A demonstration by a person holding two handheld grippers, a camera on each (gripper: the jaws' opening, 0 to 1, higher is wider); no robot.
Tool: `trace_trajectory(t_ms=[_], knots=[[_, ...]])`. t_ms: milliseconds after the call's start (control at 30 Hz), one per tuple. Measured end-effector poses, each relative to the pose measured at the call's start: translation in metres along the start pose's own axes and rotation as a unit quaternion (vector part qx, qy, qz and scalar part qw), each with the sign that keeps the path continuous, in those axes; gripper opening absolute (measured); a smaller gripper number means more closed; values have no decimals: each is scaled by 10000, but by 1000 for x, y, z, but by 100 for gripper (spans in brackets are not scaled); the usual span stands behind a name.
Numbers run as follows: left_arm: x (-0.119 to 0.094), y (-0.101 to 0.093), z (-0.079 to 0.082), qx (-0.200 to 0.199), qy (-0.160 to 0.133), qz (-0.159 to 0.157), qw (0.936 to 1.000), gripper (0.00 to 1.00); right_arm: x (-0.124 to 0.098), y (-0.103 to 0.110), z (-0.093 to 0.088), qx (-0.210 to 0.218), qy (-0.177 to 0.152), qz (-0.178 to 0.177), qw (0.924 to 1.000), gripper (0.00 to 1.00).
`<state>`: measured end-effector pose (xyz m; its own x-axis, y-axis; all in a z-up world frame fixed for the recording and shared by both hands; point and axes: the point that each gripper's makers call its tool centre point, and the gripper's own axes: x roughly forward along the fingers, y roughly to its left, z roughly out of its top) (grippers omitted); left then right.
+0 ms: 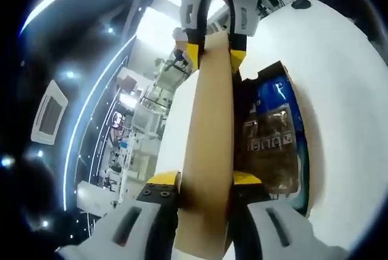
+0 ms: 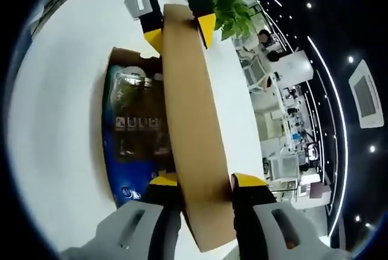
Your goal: Operate the shoe box by opening the lid, removing the specified soft item, and placing it in the target area until the item is outside and the box remains undamaged.
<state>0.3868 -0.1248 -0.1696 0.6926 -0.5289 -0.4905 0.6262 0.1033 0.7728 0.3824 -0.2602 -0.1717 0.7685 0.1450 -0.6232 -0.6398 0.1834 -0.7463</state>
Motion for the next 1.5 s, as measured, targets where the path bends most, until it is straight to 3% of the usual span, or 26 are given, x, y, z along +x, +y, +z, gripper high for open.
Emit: trace_trajectory(t_ms=[833,1033,1133,1233,1333,1400,1467,1500], knots=[[0,6,4,-132,-296,-50,9995,30,3,-8,0,-56,-14,-97,9999,29],[-20,7,18,-176,-396,-96,9990,32,4,-9,0,-10,-51,-114,9999,29],[-38,12,36,-404,-663,-150,9969,33,4,-12,0,24,-47,-141,9999,29],[-59,6,55,-889,-1057,-509,9891,36,6,-14,0,49,-61,-156,9998,29],[-70,-8,61,-1155,-1123,-939,9825,45,6,-14,0,37,-76,-165,9998,29],[-76,-15,64,-1190,-1208,-1104,9793,45,5,-14,0,23,-95,-172,9998,29],[-79,-28,65,-1539,-1247,-1418,9699,45,5,-14,0,37,-112,-173,9998,29],[-79,-32,63,-1574,-1218,-1520,9682,46,5,-14,0,41,-121,-174,9998,29]])
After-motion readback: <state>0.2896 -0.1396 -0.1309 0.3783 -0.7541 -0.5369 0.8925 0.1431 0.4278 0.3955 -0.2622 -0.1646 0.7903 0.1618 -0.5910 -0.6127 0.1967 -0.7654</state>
